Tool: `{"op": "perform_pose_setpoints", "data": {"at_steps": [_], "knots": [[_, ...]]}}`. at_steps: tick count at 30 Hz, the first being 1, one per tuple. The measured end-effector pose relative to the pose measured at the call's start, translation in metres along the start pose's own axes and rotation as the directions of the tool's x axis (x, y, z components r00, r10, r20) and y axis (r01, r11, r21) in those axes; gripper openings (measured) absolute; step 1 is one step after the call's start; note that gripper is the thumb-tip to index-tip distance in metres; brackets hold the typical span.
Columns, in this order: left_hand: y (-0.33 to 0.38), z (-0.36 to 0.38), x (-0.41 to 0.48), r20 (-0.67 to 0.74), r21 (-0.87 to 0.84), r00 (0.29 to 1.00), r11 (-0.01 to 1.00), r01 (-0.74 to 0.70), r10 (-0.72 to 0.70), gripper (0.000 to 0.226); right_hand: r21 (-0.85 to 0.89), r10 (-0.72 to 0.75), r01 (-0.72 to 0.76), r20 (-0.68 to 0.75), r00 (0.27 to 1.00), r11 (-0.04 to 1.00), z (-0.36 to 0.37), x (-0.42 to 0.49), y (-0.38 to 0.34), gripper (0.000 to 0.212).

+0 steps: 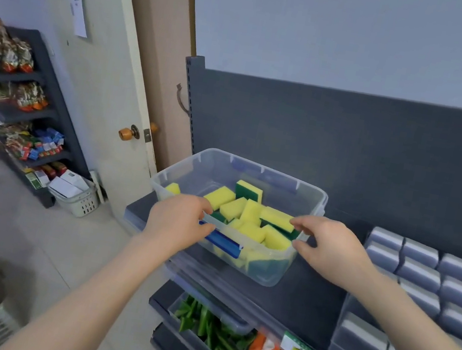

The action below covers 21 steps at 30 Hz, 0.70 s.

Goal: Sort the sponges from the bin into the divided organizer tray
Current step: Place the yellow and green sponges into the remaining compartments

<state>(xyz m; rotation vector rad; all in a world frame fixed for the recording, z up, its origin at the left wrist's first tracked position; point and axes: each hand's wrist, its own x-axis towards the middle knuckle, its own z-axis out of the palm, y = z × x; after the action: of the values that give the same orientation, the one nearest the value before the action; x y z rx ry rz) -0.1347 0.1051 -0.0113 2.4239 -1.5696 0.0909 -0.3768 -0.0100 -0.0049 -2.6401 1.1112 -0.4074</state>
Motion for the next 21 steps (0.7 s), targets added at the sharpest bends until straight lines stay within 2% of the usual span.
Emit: {"op": "perform_pose_setpoints", "data": {"at_steps": [8, 21], "knots": [[-0.016, 0.022, 0.041, -0.016, -0.070, 0.999, 0.997, -0.032, 0.031, 0.026, 0.018, -0.019, 0.019, 0.007, 1.000, 1.000, 0.029, 0.060, -0.008, 0.040], [-0.032, 0.049, 0.153, 0.083, -0.009, 0.994, 0.997, -0.072, 0.072, 0.035, 0.037, 0.013, -0.015, 0.053, 0.999, 0.999, 0.057, 0.165, 0.019, 0.036]]}}
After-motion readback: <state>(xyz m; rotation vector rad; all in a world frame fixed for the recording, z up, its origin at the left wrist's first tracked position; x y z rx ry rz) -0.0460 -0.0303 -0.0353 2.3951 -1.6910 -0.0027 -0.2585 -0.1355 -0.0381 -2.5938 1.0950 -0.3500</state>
